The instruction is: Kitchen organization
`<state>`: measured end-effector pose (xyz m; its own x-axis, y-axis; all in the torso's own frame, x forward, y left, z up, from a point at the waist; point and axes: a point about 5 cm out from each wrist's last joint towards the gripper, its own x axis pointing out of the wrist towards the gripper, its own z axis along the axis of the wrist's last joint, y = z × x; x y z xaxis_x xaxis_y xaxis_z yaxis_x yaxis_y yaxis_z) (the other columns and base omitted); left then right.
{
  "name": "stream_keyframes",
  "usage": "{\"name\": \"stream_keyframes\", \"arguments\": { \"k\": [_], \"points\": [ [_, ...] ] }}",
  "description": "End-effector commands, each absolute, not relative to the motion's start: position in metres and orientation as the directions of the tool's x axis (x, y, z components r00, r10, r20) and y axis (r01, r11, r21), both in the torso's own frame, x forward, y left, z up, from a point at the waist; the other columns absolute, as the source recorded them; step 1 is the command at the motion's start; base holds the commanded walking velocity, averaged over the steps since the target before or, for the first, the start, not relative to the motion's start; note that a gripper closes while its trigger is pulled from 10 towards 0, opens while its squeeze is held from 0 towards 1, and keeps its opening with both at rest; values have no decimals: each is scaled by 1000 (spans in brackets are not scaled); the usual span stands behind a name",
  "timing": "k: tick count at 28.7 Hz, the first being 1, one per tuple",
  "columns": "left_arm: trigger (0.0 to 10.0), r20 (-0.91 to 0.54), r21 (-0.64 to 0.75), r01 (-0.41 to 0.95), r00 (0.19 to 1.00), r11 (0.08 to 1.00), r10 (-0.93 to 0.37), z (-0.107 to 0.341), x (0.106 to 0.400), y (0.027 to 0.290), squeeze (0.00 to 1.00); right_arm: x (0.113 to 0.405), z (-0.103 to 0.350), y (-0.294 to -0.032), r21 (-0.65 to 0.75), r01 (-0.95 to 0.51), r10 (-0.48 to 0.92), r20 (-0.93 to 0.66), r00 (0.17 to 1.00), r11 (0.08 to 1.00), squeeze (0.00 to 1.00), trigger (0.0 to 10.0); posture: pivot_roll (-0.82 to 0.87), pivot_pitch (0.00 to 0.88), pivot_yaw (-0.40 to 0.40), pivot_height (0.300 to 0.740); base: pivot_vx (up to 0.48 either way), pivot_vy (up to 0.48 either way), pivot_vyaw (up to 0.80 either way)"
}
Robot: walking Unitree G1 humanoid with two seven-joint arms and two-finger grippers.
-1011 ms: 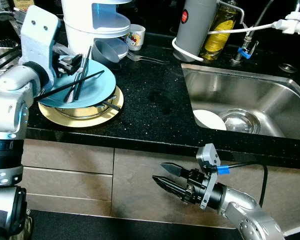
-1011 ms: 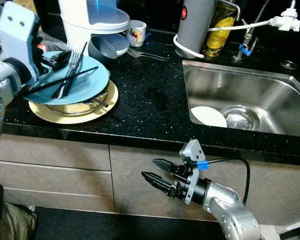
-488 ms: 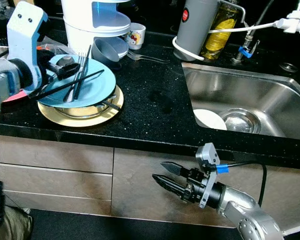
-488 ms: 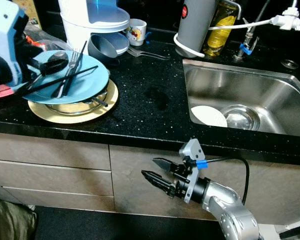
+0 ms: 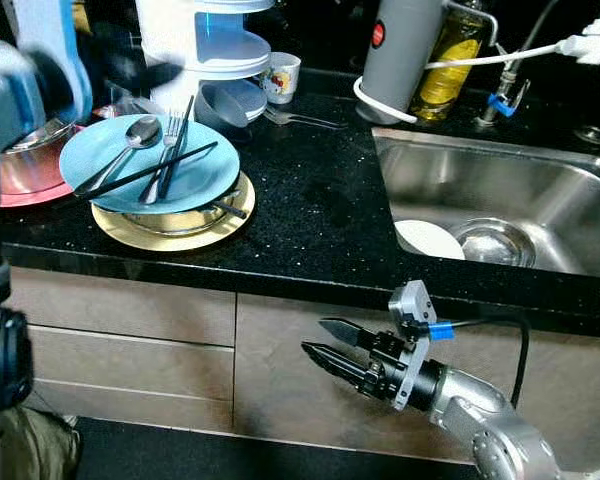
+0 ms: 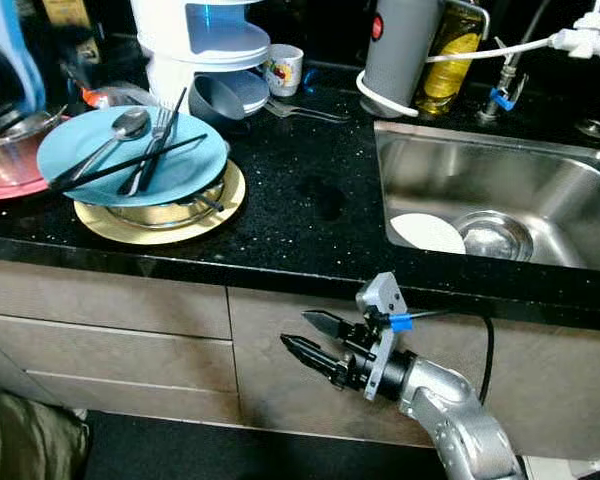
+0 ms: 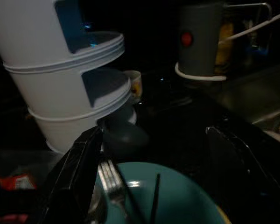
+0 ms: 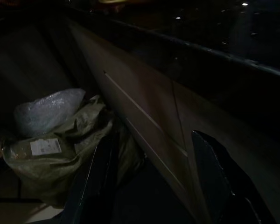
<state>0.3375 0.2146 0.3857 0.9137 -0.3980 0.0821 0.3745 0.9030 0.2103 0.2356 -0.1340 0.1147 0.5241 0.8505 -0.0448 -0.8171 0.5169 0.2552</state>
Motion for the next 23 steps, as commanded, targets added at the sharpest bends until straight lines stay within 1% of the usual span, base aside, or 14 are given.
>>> {"name": "stream_keyframes", "arguments": {
  "k": [1, 3, 8, 11, 15, 16, 17, 19, 20, 23],
  "points": [
    [10000, 37, 170, 369, 924, 914, -380, 371, 346, 214, 0, 236, 112, -135, 255, -811, 846, -64, 529, 527, 0, 10000, 142, 20, -75, 740, 0, 0, 0],
    [10000, -5, 87, 340, 940, 936, -341, 351, 358, 213, 0, 236, 112, -135, 253, -810, 845, -63, 532, 529, 0, 10000, 130, 23, -73, 740, 0, 0, 0],
    [10000, -61, 41, 317, 947, 948, -314, 333, 368, 210, 0, 236, 113, -135, 252, -808, 843, -63, 535, 532, 0, 10000, 128, 25, -70, 740, 0, 0, 0],
    [10000, -117, 9, 248, 962, 969, -246, 320, 377, 211, 0, 237, 113, -135, 258, -810, 846, -60, 531, 527, 0, 10000, 128, 26, -61, 740, 0, 0, 0],
    [10000, -144, 3, 238, 961, 971, -235, 315, 380, 210, 0, 237, 113, -134, 260, -811, 847, -59, 529, 525, 0, 10000, 127, 28, -59, 740, 0, 0, 0],
    [10000, -169, -5, 246, 955, 969, -244, 310, 381, 208, 0, 237, 113, -134, 262, -811, 848, -60, 527, 523, 0, 10000, 124, 29, -57, 740, 0, 0, 0],
    [10000, -197, 1, 288, 939, 958, -282, 307, 380, 203, 0, 236, 113, -133, 263, -811, 848, -60, 527, 522, 0, 10000, 121, 30, -53, 740, 0, 0, 0],
    [10000, -197, 1, 288, 939, 958, -282, 307, 380, 203, 0, 236, 113, -133, 263, -811, 848, -60, 527, 522, 0, 10000, 121, 30, -53, 740, 0, 0, 0],
    [10000, -216, 26, 327, 925, 945, -313, 308, 378, 200, 0, 236, 113, -133, 265, -810, 848, -60, 527, 523, 0, 10000, 122, 32, -49, 740, 0, 0, 0],
    [10000, -256, 166, 404, 899, 899, -356, 327, 368, 208, 0, 235, 113, -133, 280, -805, 846, -51, 531, 523, 0, 10000, 128, 34, -43, 740, 0, 0, 0]
  ]
}}
